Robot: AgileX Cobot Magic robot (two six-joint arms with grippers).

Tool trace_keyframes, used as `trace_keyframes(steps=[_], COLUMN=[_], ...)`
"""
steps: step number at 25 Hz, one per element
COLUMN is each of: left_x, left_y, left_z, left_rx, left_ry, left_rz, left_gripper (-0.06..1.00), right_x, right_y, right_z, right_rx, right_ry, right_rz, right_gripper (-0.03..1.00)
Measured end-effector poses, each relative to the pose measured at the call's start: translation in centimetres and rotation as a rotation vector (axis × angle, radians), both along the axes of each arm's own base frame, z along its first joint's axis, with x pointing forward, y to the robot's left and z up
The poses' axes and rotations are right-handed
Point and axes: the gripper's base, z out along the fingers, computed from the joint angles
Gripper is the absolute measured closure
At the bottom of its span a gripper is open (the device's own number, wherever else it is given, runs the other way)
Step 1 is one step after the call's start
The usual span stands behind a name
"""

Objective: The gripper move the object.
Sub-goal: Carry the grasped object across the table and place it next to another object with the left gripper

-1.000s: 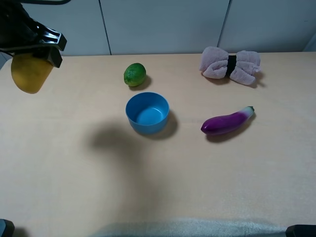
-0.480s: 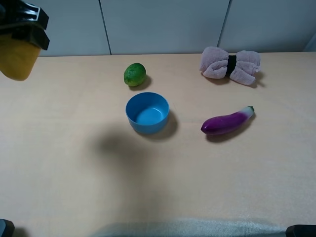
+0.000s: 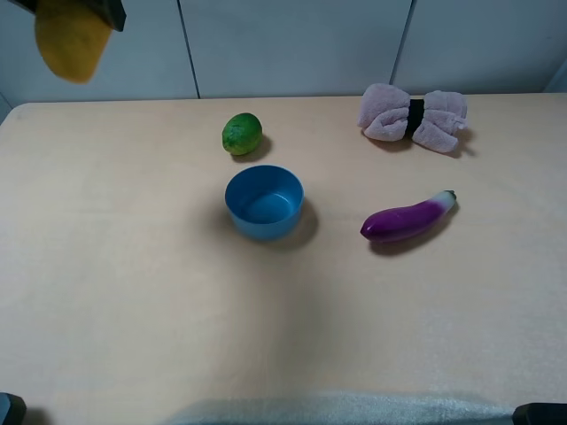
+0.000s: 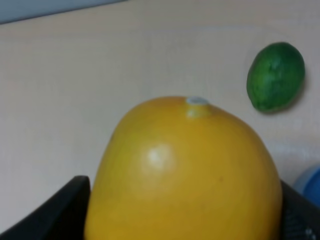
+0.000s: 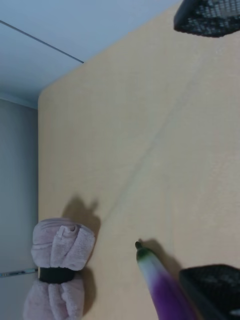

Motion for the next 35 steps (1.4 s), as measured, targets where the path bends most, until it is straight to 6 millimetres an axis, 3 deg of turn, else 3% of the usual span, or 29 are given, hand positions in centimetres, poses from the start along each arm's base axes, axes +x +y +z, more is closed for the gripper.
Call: trace_keyframes(steps=[7,12,21,27,35], left_x=[5.3,7.6,10.5,11.9,13.1], left_y=[-1.0,-0.3,-0.5,-0.8,-1.4], left_z=[-1.8,-5.1,-10.4,-15.1,-18.3], left_rx=[0.011,0.035,0.028,0.039,0.009], left_ry=[0.051,0.131,0.182,0.247,0.273], left_rz=[0.052,0.106,0.136,0.140,0.160], left_gripper=[0.22,0.22,0.22,0.22,0.22], right_x=[0.0,0.0,0.0,0.0,0.0], right_y=[0.0,0.0,0.0,0.0,0.0], right_z=[0.0,0.0,0.0,0.0,0.0], right_rx=[0.000,0.000,0.000,0.000,0.000], right_ry=[0.000,0.000,0.000,0.000,0.000], right_rz=[0.000,0.000,0.000,0.000,0.000], right_gripper=[0.27,0.27,0.27,0.27,0.27])
